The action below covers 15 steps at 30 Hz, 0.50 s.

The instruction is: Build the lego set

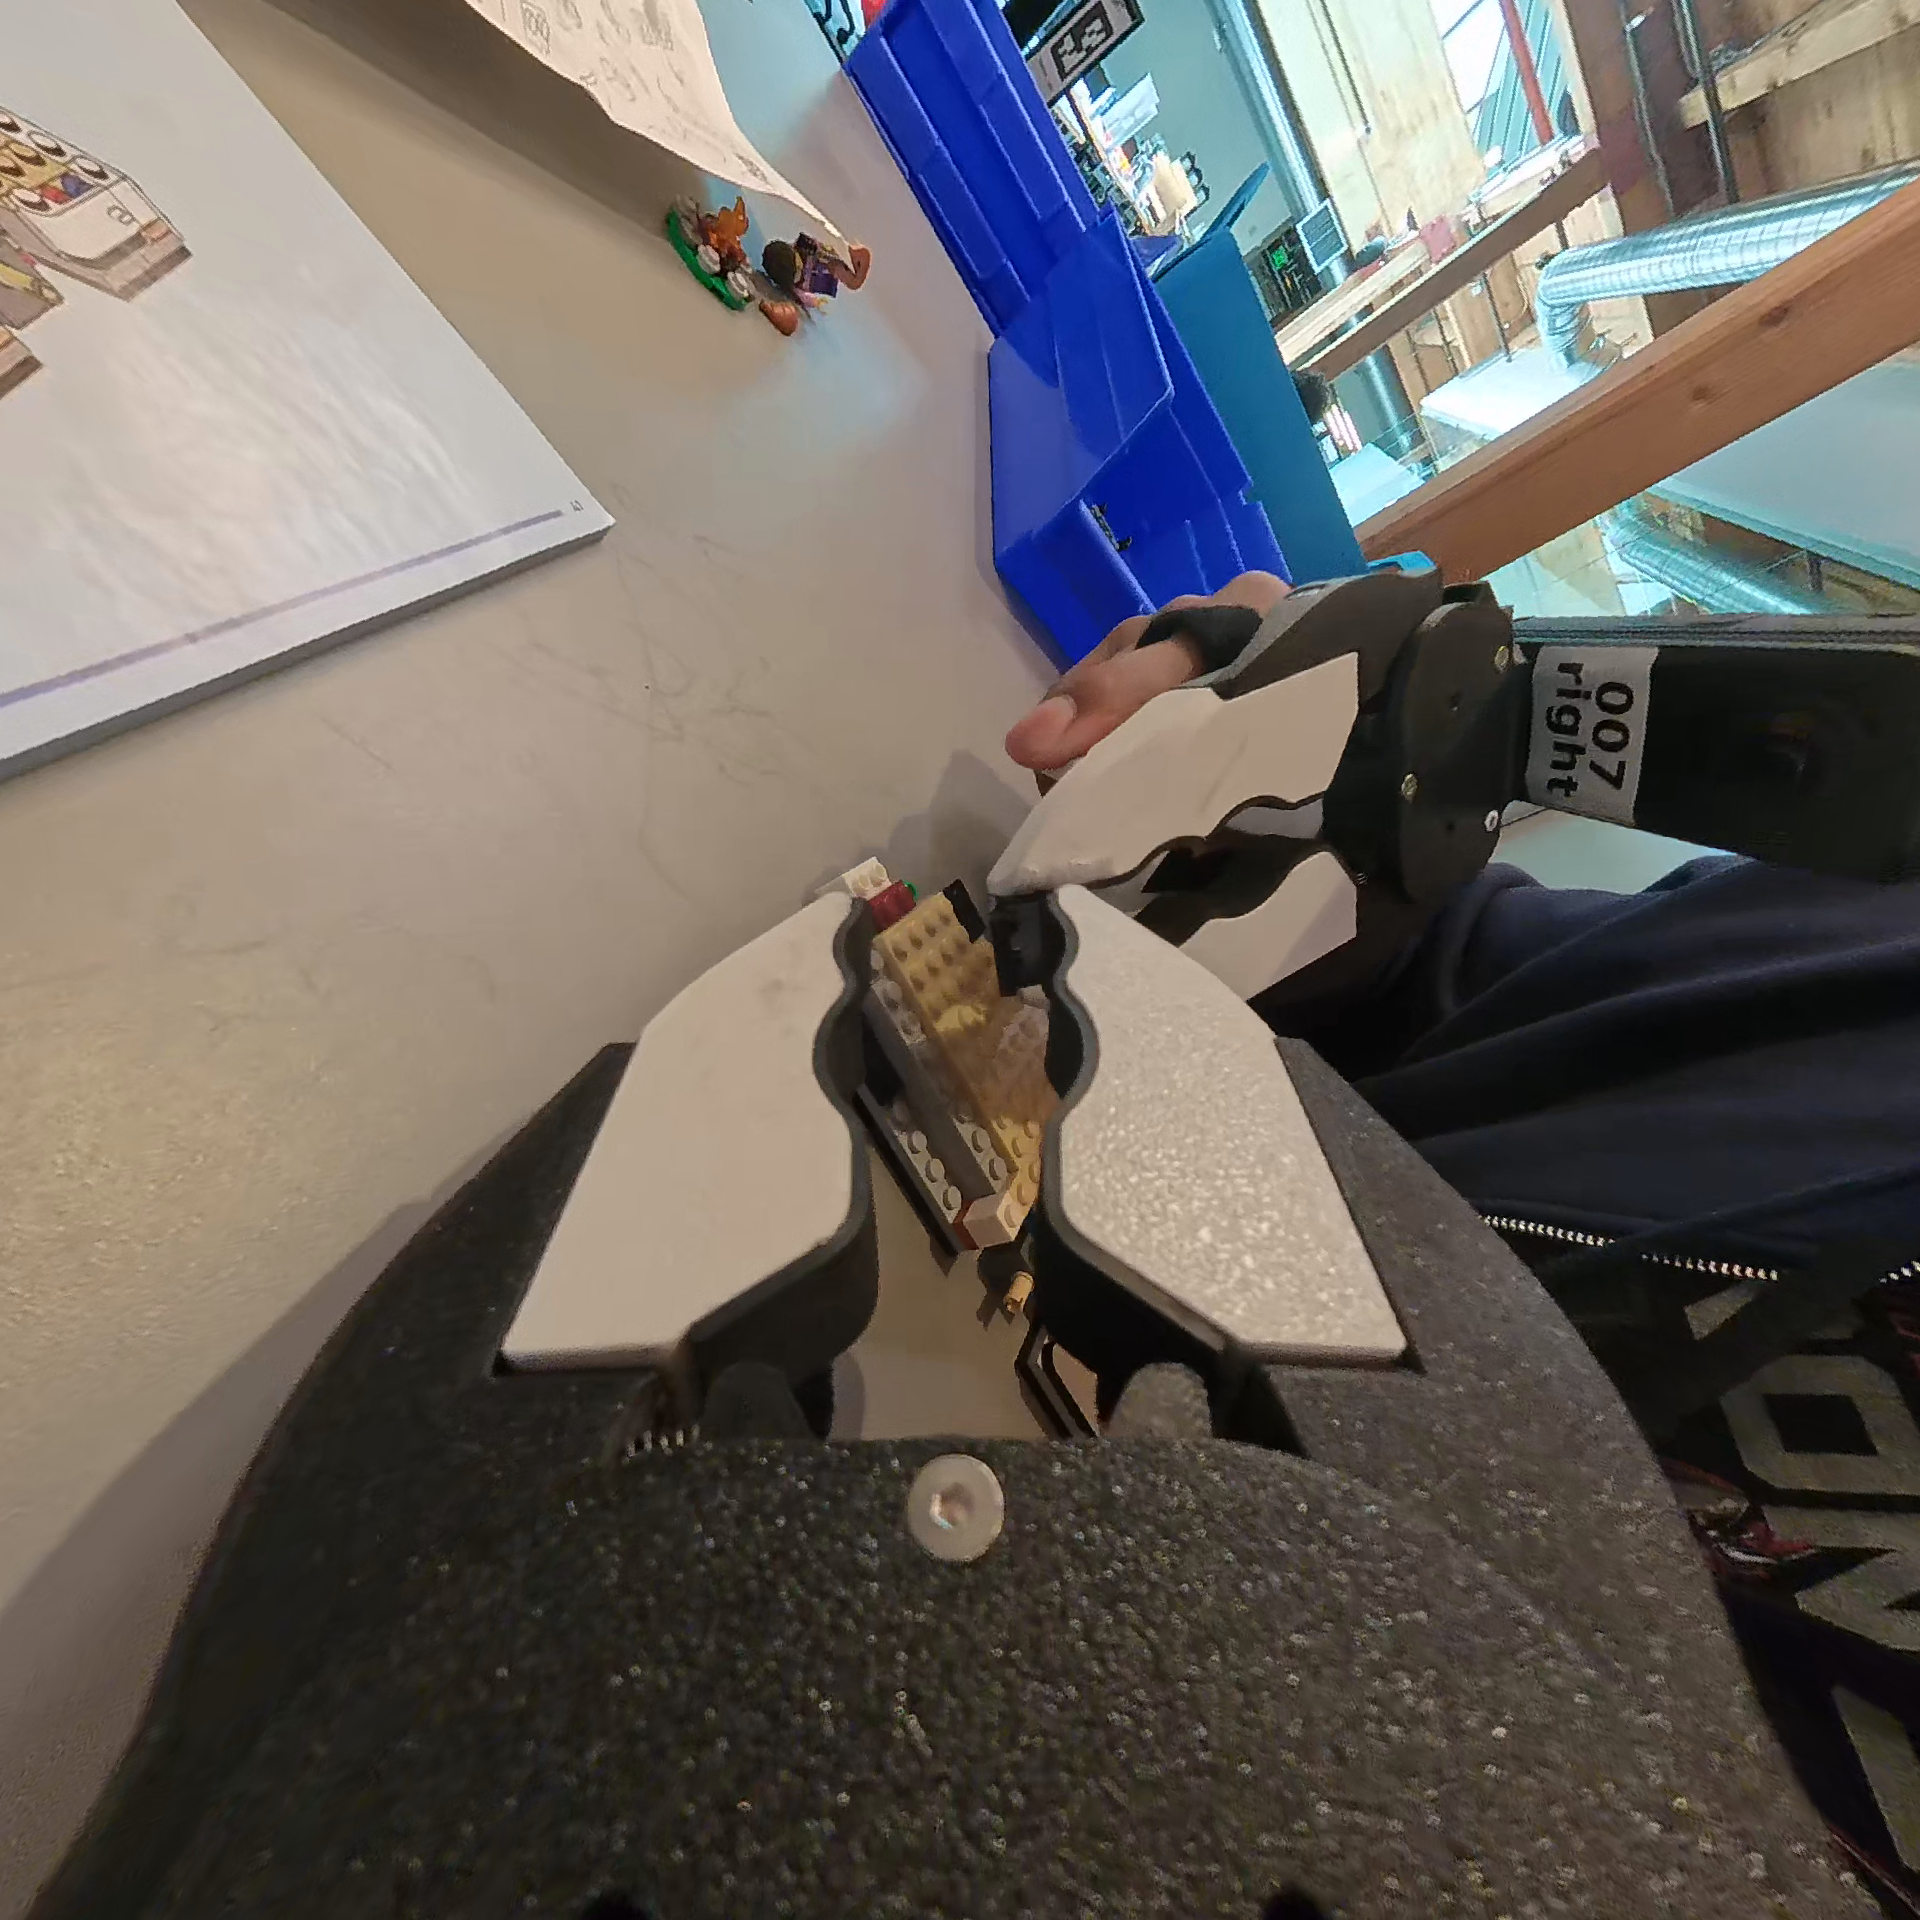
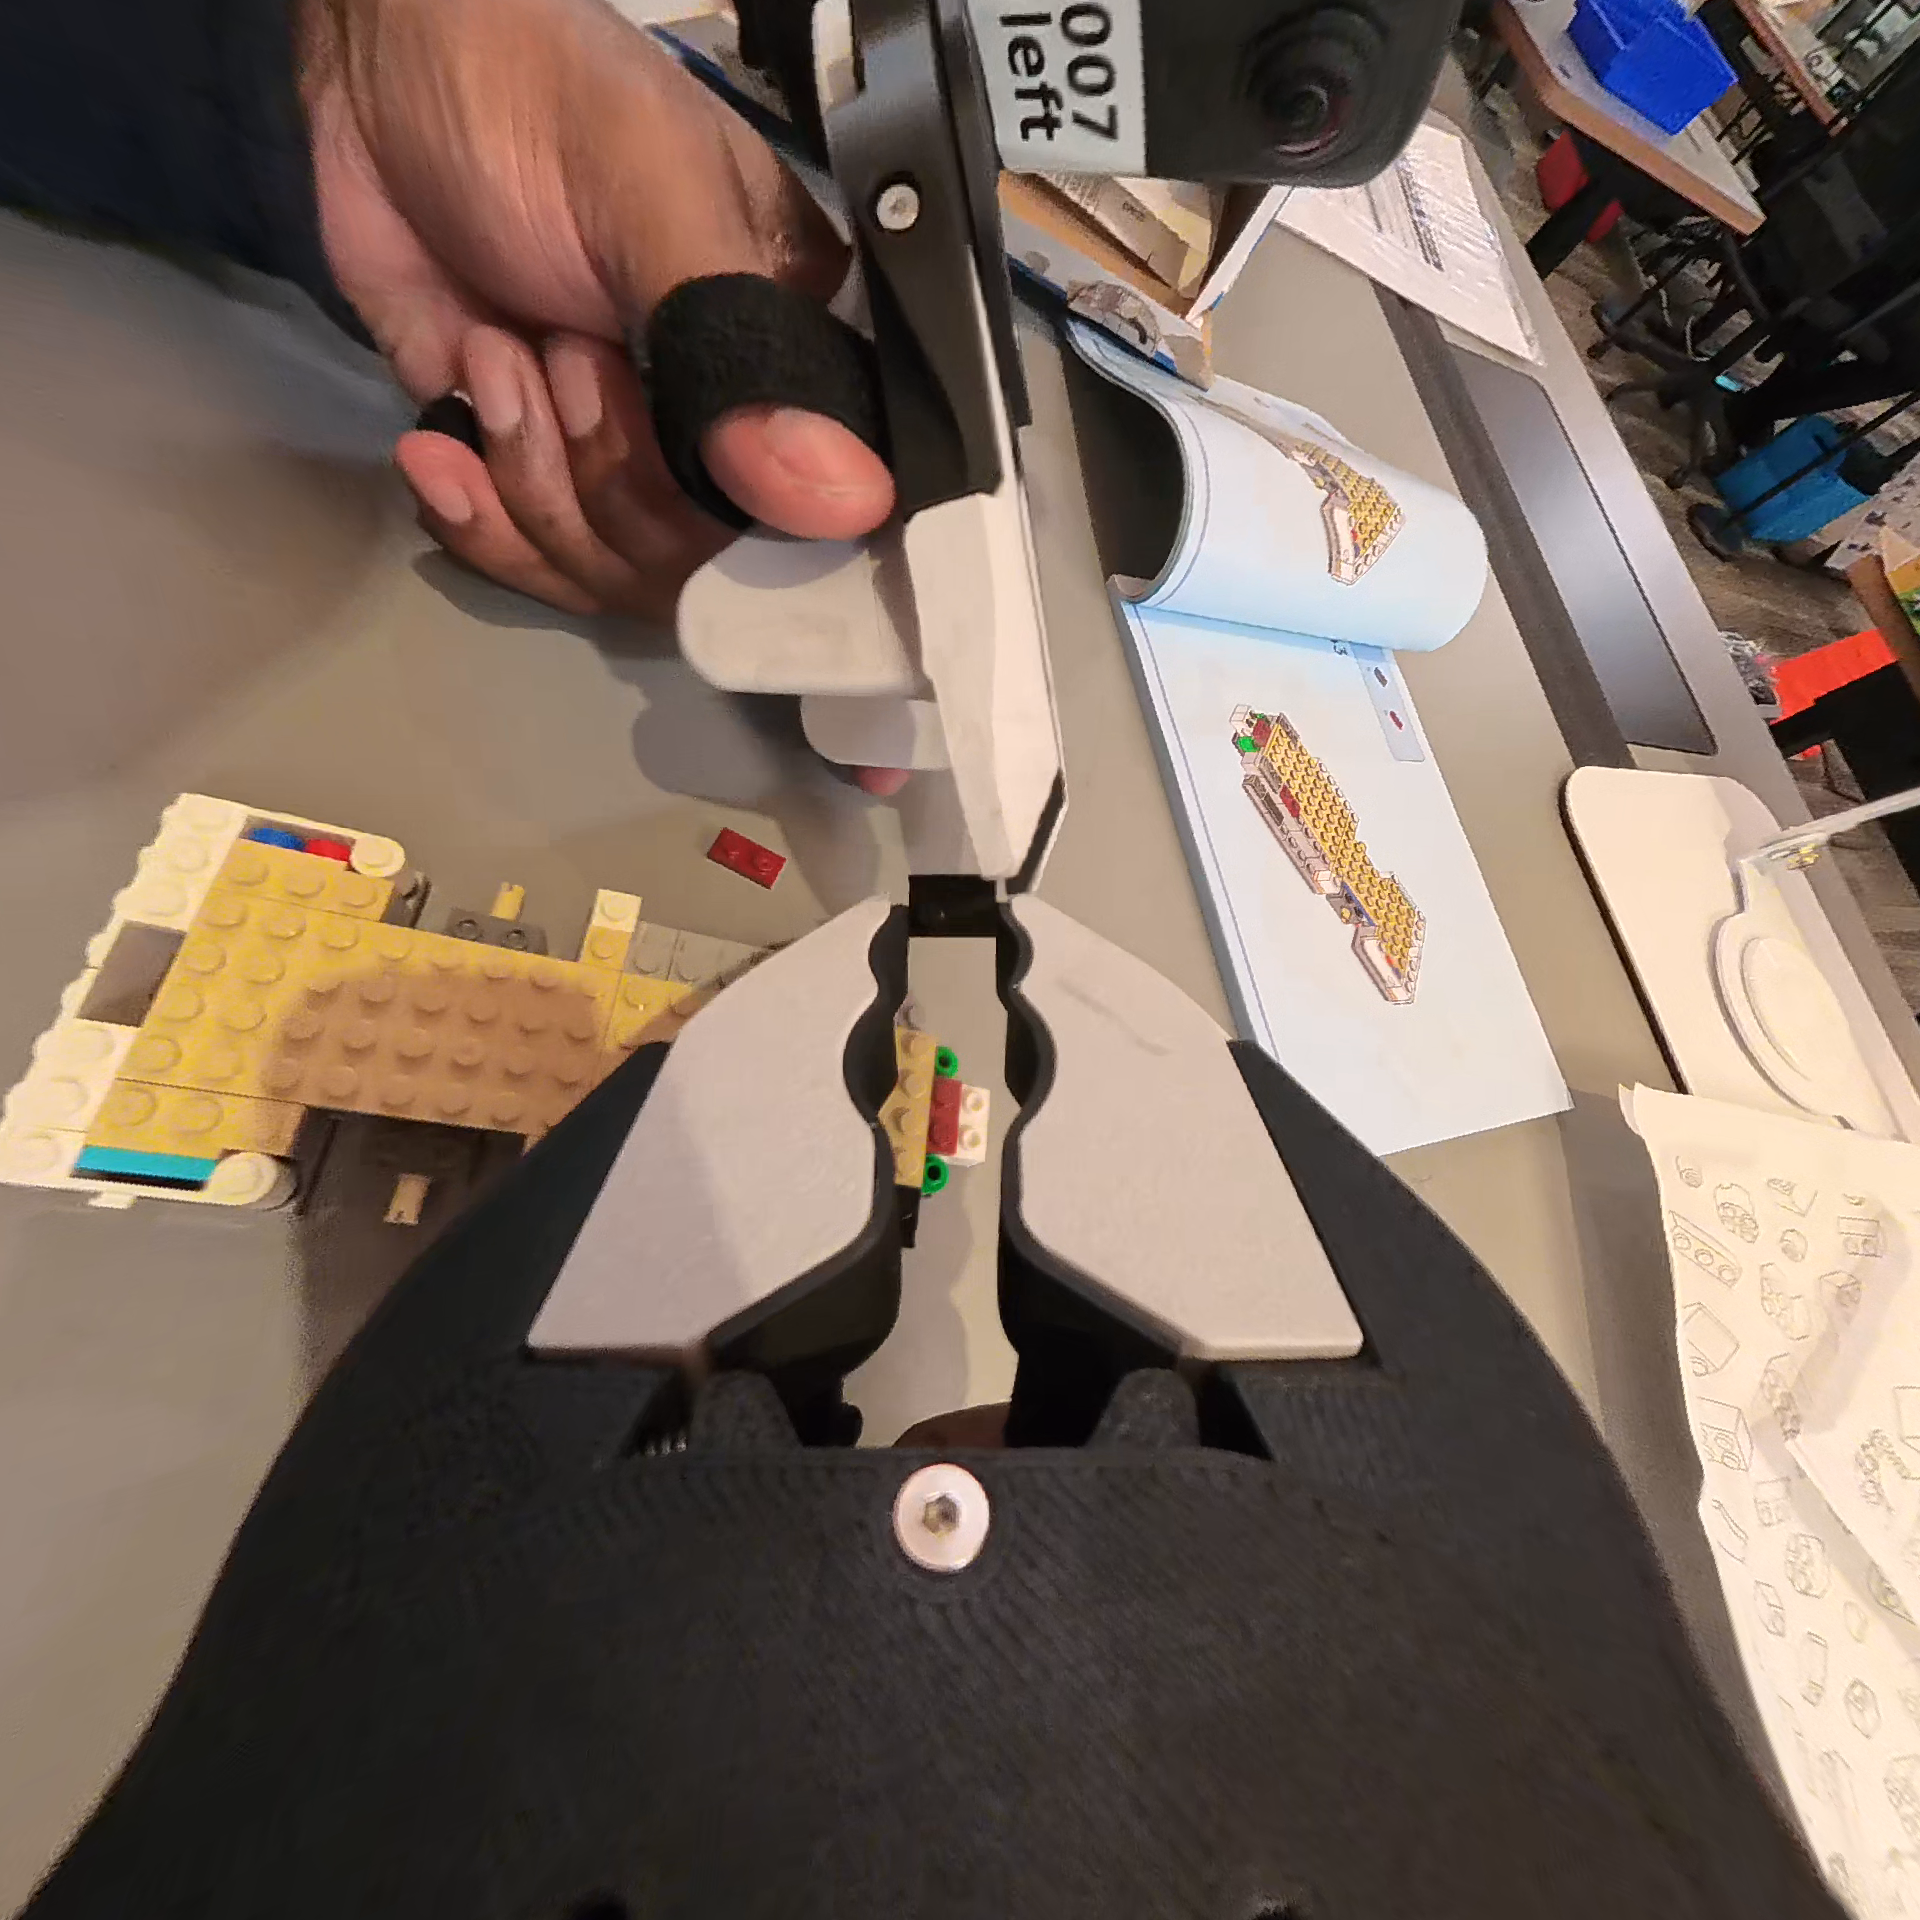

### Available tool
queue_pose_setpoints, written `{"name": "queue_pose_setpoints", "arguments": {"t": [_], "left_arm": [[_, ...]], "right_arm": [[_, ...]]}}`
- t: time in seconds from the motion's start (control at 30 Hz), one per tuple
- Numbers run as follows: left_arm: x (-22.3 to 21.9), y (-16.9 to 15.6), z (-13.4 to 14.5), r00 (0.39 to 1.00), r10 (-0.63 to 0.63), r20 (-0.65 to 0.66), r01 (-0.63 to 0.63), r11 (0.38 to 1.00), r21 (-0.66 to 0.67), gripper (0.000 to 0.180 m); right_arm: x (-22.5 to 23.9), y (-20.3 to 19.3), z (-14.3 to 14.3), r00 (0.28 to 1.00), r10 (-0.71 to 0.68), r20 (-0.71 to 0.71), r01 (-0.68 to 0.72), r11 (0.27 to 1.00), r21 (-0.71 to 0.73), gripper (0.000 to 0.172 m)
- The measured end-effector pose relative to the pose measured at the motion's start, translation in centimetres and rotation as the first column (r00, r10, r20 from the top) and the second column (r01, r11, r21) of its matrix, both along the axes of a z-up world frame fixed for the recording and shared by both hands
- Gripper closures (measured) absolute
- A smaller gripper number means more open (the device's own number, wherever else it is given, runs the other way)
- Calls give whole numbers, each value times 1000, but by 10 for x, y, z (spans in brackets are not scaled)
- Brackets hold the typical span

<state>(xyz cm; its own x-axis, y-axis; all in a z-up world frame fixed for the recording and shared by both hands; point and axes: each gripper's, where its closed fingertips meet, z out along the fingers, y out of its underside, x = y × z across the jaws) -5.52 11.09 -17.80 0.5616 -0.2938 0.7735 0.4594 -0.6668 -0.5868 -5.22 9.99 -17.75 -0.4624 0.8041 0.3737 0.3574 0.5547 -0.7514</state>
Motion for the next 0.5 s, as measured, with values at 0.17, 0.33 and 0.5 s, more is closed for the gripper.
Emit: {"name": "queue_pose_setpoints", "arguments": {"t": [0.17,0.33,0.5], "left_arm": [[3,-1,0,1000,-12,-9,12,1000,3,151],[7,-3,-1,1000,-30,-10,30,1000,0,153],[12,-6,1,998,-54,-12,54,998,14,169]], "right_arm": [[1,-2,0,1000,12,-8,-12,1000,12,156],[1,-2,2,1000,13,-25,-13,1000,13,156],[1,-2,2,999,15,-29,-15,1000,21,156]]}}
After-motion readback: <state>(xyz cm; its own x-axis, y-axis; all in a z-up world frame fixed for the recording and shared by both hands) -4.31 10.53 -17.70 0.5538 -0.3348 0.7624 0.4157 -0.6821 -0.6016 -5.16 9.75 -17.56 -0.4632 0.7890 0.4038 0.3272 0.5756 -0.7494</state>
